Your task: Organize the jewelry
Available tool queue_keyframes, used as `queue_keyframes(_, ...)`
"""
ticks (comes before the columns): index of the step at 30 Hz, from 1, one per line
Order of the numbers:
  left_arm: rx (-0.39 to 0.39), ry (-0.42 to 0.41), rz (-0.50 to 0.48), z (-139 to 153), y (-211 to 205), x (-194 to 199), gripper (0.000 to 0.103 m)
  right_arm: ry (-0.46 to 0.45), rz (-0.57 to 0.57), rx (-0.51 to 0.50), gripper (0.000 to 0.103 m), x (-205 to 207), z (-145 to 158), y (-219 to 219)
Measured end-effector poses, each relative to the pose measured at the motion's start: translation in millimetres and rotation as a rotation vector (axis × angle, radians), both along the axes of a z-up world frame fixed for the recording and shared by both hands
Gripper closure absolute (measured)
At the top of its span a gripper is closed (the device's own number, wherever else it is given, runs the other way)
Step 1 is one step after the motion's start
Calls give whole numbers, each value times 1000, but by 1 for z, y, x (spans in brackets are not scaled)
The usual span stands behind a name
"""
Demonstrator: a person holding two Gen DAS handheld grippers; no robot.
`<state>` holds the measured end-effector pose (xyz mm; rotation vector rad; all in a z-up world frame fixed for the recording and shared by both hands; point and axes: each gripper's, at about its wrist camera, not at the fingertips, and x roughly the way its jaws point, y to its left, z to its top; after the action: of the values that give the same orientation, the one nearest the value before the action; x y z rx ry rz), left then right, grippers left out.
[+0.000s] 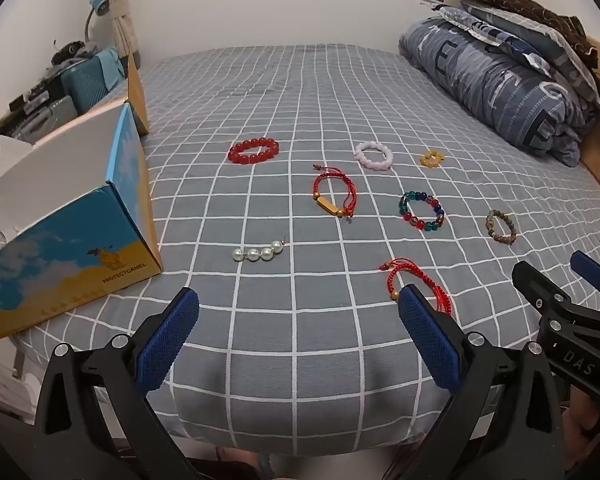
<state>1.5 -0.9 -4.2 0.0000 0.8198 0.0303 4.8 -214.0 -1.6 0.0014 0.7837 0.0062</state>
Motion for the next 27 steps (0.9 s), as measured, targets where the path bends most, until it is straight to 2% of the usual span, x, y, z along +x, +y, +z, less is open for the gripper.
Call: queue_keyframes(27,3,1,-4,3,-5,-3,6,-12,-2,-5,7,-1,5,1)
